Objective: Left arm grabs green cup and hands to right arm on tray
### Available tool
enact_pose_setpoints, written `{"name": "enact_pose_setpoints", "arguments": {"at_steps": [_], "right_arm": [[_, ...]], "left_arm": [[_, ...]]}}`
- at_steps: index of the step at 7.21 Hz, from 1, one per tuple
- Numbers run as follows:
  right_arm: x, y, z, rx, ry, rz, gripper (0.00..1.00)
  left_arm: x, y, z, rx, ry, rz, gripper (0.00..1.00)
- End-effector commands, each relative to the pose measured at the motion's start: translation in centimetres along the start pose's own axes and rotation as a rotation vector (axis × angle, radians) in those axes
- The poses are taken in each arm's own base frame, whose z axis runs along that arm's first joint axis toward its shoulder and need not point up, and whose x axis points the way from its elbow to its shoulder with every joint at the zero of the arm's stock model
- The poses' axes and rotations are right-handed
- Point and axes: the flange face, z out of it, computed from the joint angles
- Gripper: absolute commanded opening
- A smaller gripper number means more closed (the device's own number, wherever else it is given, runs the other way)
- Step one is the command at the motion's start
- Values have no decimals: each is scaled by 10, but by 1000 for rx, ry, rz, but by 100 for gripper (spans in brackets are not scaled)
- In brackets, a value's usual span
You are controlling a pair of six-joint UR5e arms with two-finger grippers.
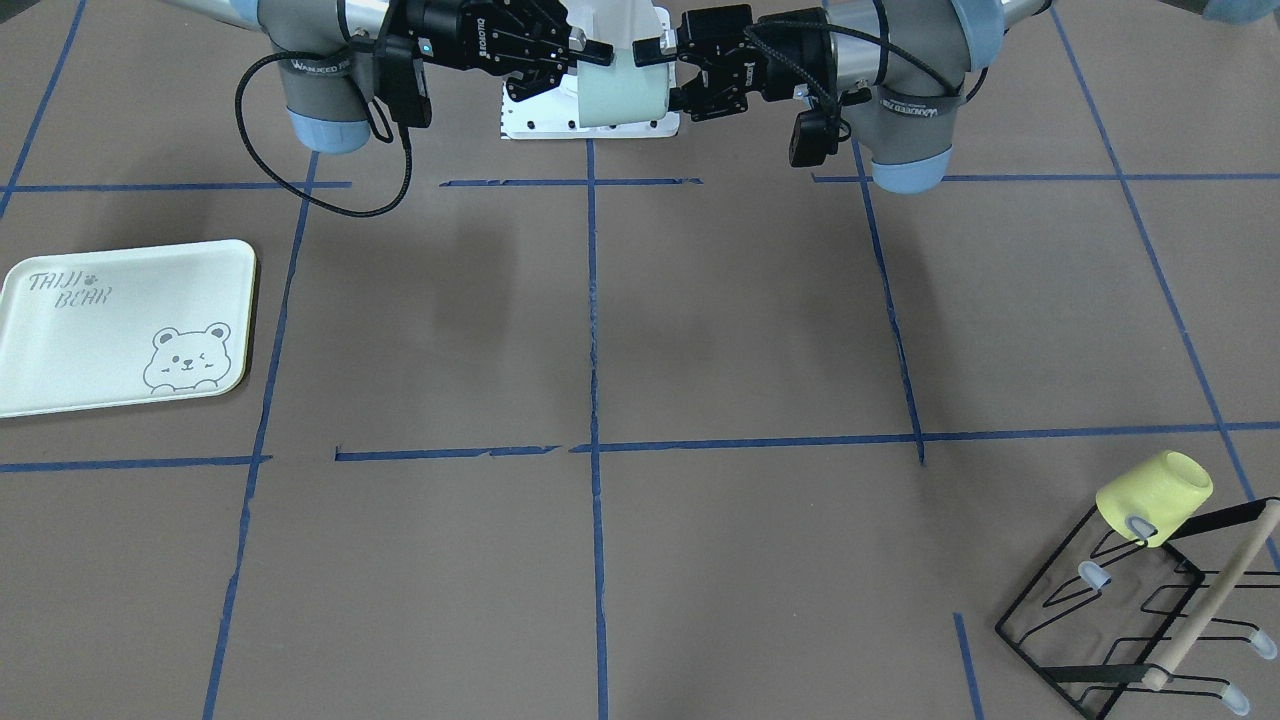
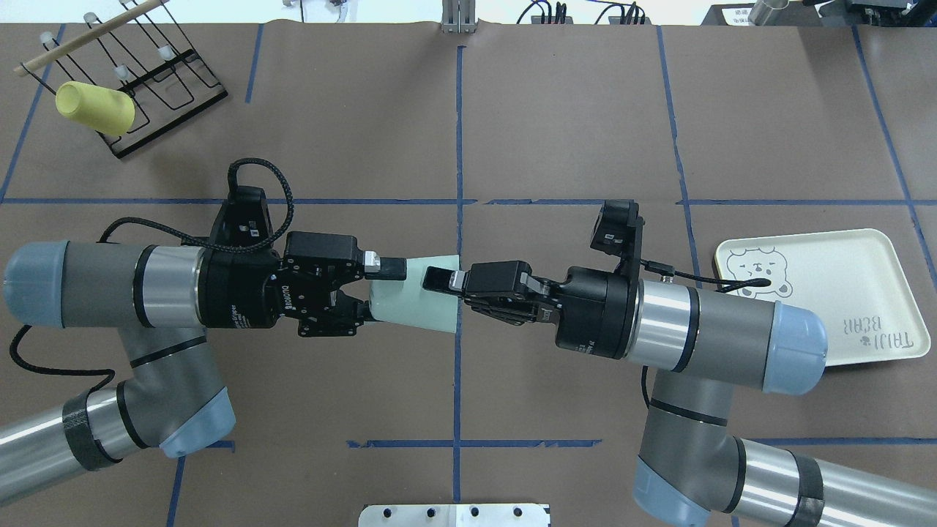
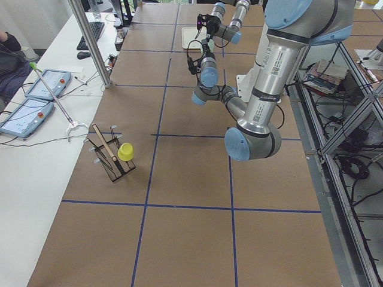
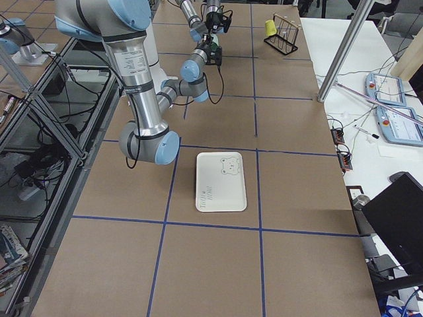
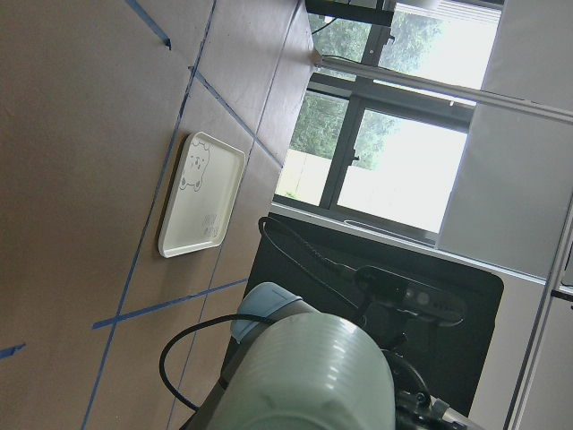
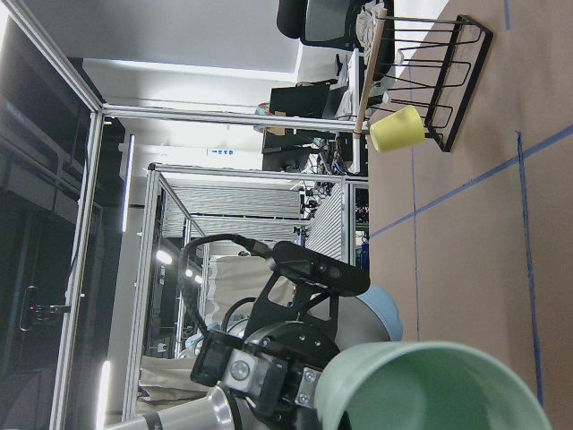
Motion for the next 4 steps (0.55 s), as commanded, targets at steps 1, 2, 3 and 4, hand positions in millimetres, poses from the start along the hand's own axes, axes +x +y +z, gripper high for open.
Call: {"name": "enact_pose_setpoints", "arguments": {"at_steps": [1,2,3,4], "right_arm": [[-1,0,0,-1,-4,-2,0],[-1,0,-1,-1,-2,-3,0],[0,-1,-1,-1,1,-3,0],[3,-2,-3,3,14,-3,0]], "left_arm": [[-1,-11,-2,32,-4,3,100],[11,-27,-8,87,-7,14,100],[30,-45,-9,148,-24,22,100],[36,-59,-4,238,-34,11,100]]}}
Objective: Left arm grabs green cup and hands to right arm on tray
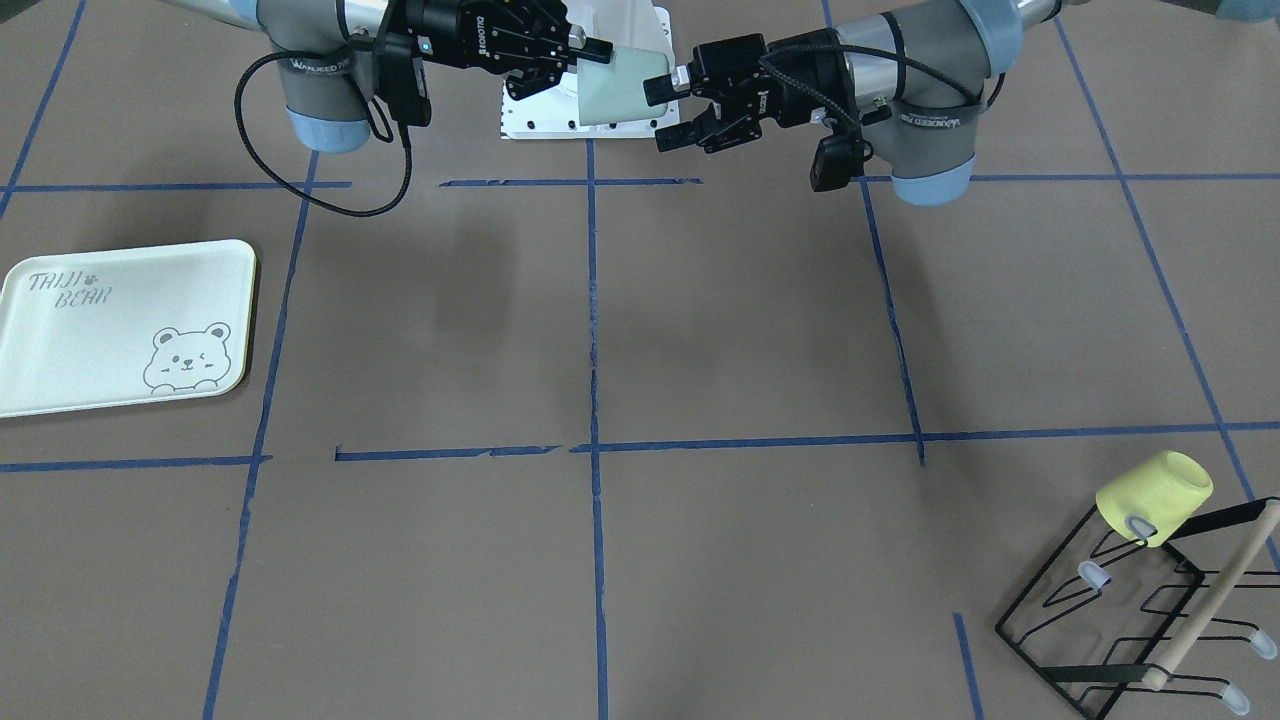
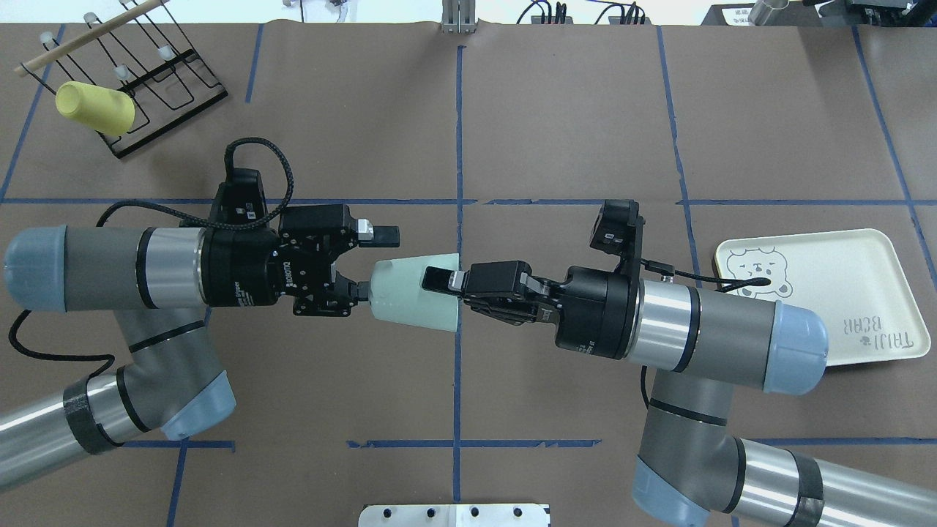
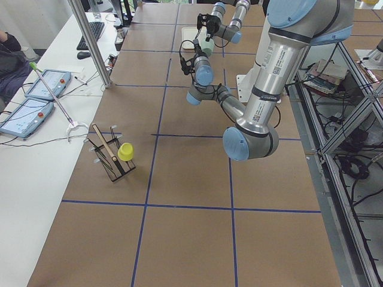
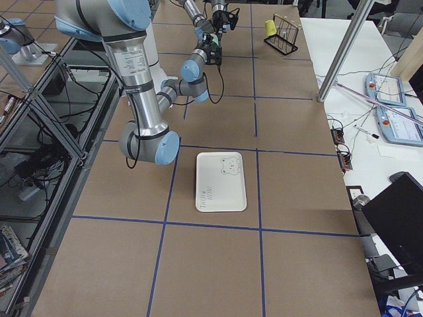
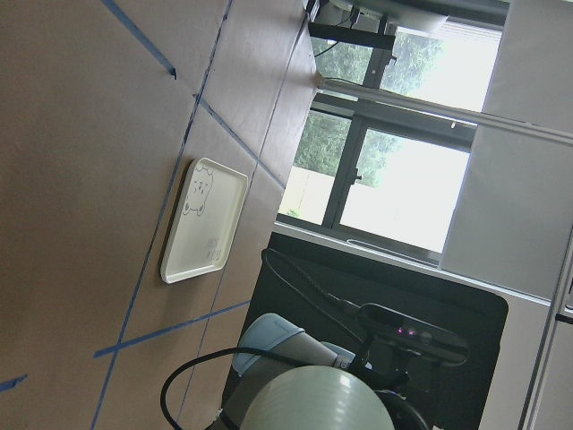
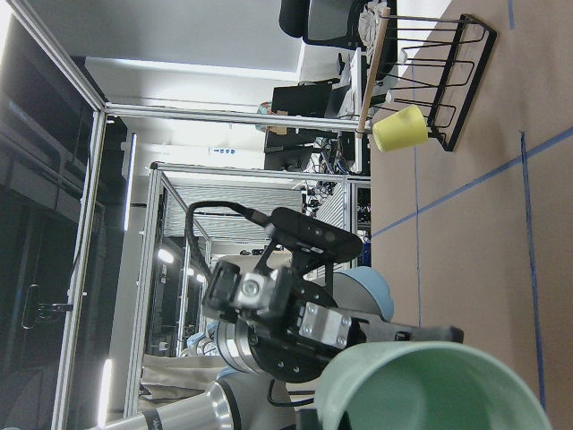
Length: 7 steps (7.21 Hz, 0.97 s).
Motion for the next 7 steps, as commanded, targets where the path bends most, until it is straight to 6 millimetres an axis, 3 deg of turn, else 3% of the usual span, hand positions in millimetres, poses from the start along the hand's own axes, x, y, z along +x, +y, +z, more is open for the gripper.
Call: {"name": "enact_pose_setpoints", "arguments": {"at_steps": [1,2,4,6,7], "right_arm": [[7,-9,1,21,73,-9,0],[13,-25,6,40,184,-17,0],[25,-63,15,45,453,-71,0],[36,-119,1,36,766,-97,0],[32,-136,-11,10,926,-134,0]], "left_arm": [[8,-37,10,205,-78,-29,100],[10,-63,12,307,-193,12,100],[-5,-101,9,395,-480,124,100],[-4,-147,-22,405,-807,237,100],[-6,-160,-34,387,-943,323,100]]}}
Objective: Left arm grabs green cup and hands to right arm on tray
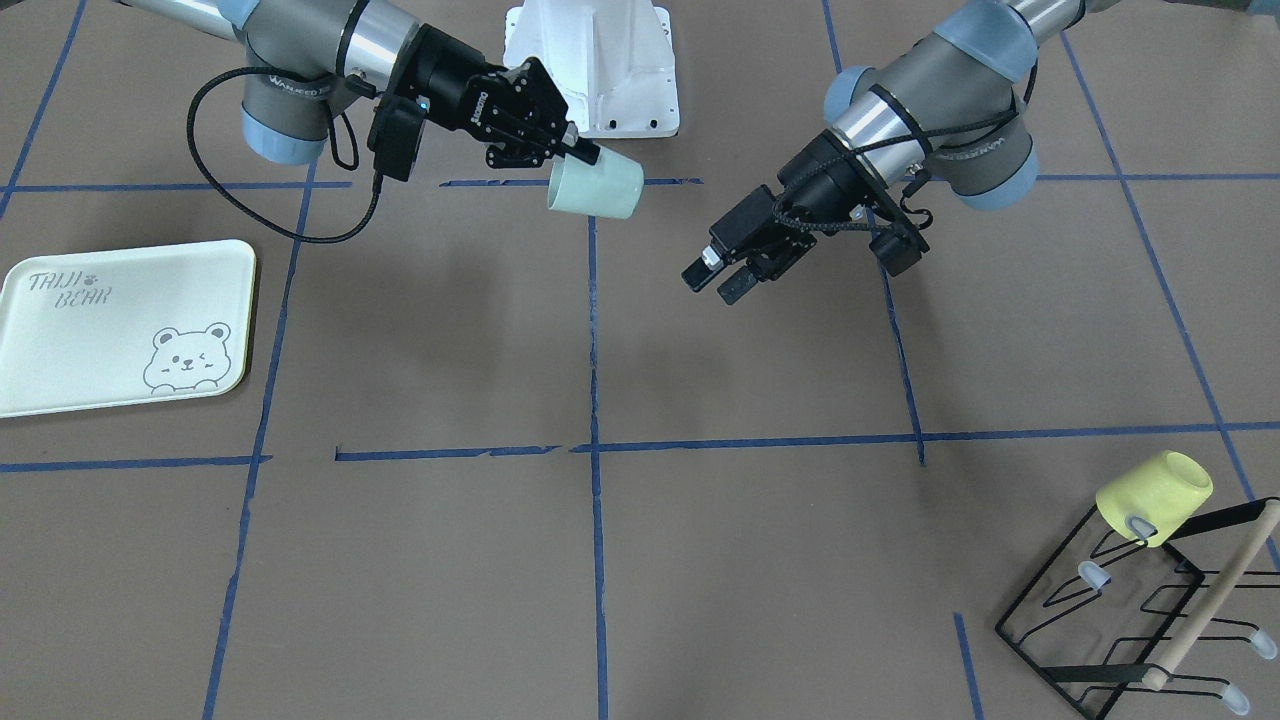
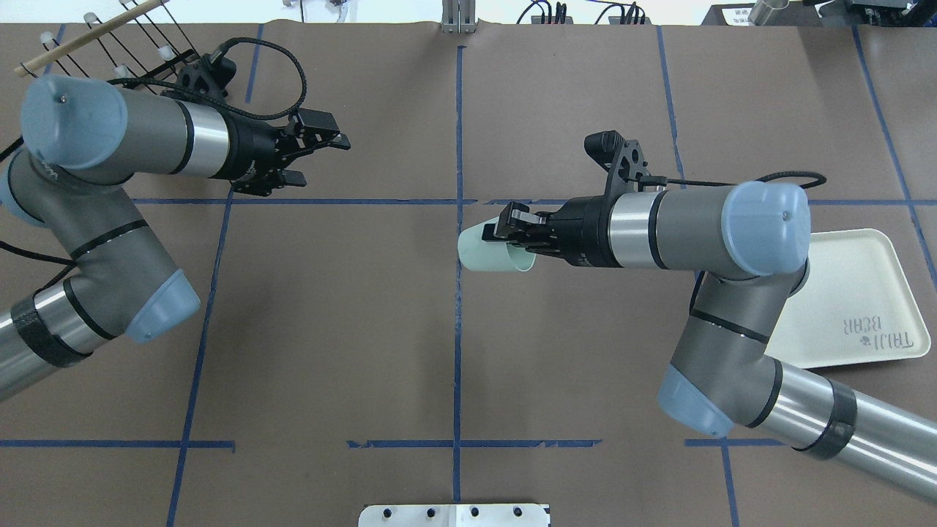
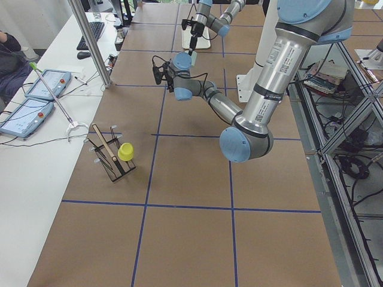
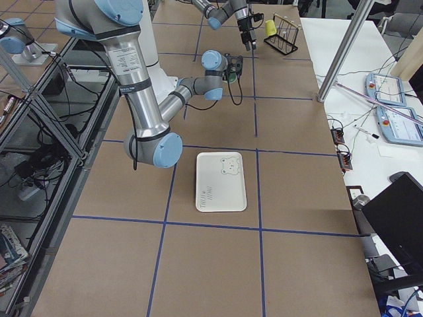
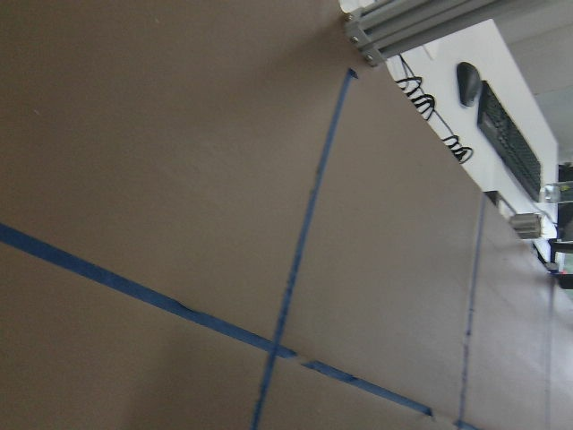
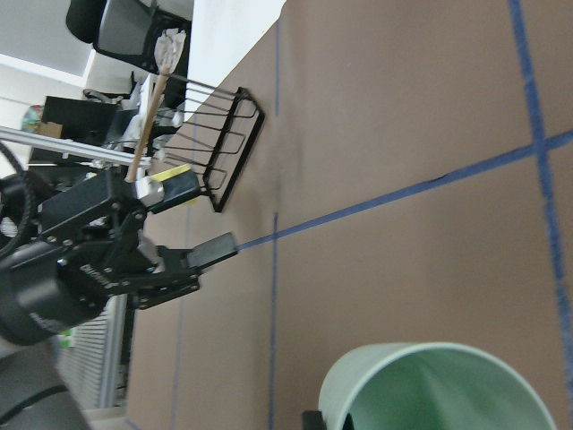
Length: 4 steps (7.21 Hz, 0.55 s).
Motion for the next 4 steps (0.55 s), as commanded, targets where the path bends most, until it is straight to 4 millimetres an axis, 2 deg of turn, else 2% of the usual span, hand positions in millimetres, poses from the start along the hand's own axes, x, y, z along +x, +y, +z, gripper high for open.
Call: {"name": "enact_pose_setpoints", "arguments": {"at_steps": [1,2,3,4], "right_arm": [[18,-32,-19,-53,382,-98,0],[27,-38,-35,-106,558,-178,0],[34,-48,-56,-148,637,-280,0],[62,-59,-72,-161,678,-311,0]], "left_arm": [[-42,-32,-13,-9,-266,251,100],[-78,-41,-36,-43,-366,402,100],[-118,-47,-61,-103,-460,558,100],[-166,-71,-88,-158,-543,685,100]]}}
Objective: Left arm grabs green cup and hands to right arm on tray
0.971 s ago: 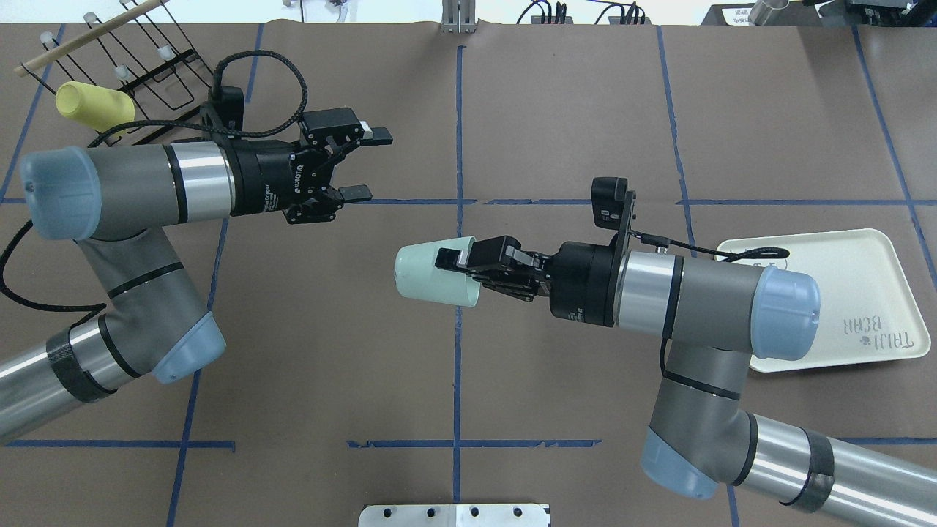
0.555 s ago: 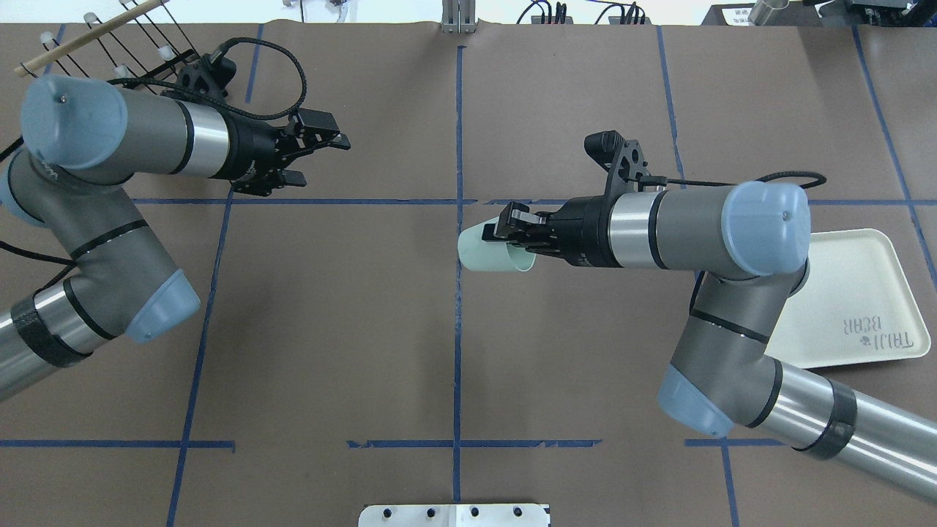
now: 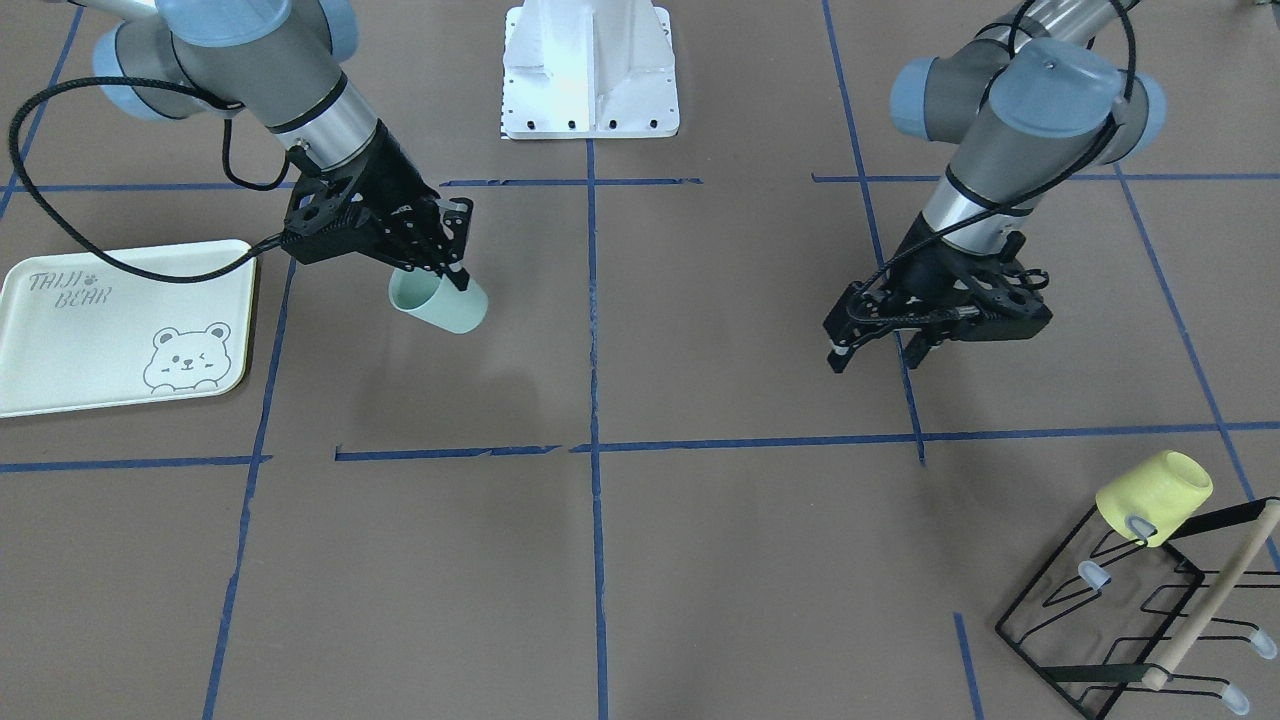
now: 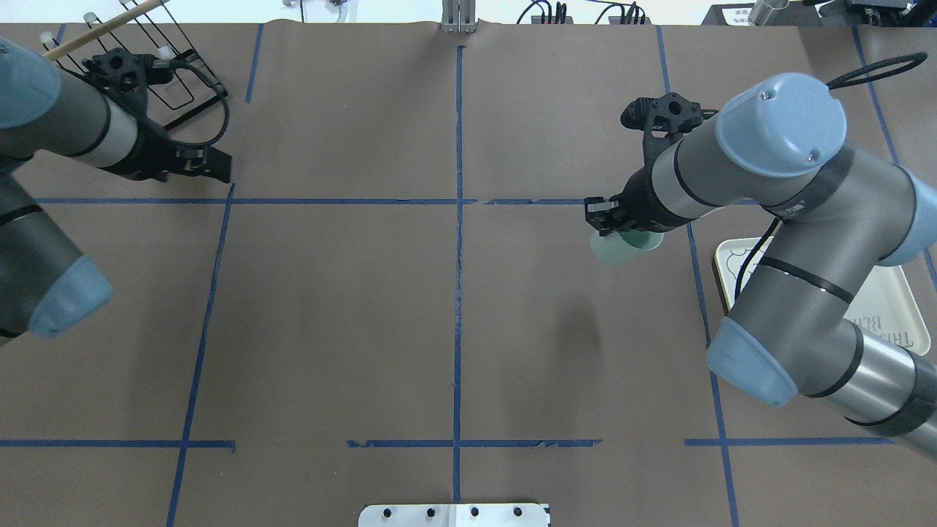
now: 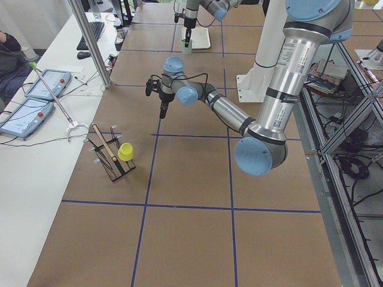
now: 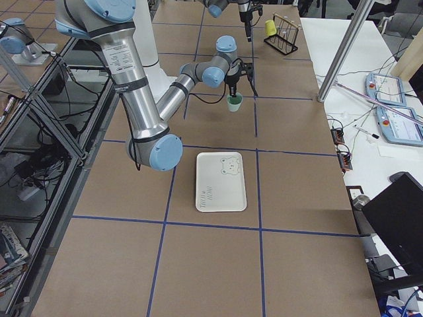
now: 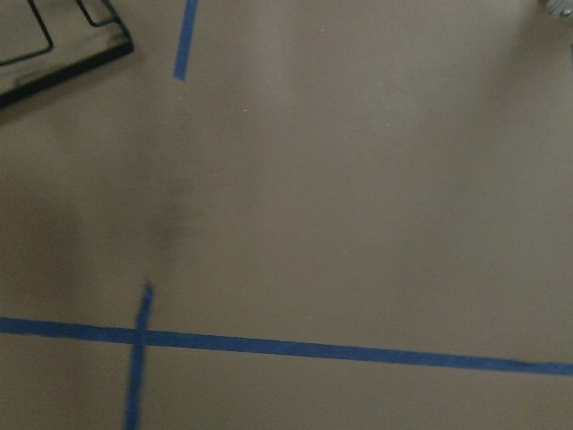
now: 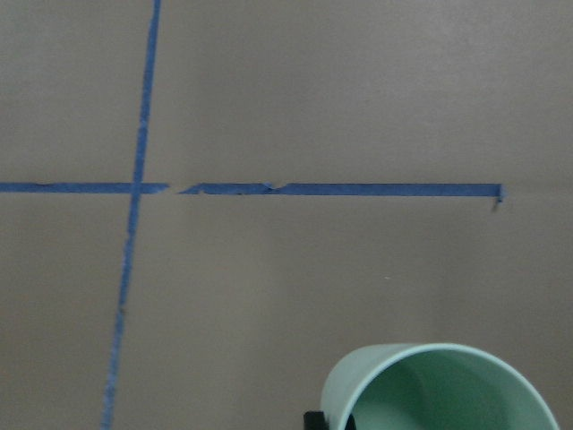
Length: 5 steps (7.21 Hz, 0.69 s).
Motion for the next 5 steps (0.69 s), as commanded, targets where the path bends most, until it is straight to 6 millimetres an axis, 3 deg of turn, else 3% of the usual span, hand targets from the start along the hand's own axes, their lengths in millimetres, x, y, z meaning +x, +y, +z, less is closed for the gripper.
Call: {"name": "enact_pose_setpoints", "arguments": {"at_steps": [1,2,3,4,5], "right_arm": [[73,-12,-10,-27,116,-109,0],[117,-22,-22,-60,114,-134,0],[172,-32,-45,-91,83,-158,0],[226,-30,-58,-111,84,-187,0],[267,-27,-70,-115,89,-215,0]], "left_arm": [[-129,9,-18,-128,-85,260,100],[-205,4,-33,-172,-56,317,100],[-286,13,-48,-200,2,270,100],[-355,36,-63,-201,38,191,100],[-391,58,-81,-215,76,59,100]]}}
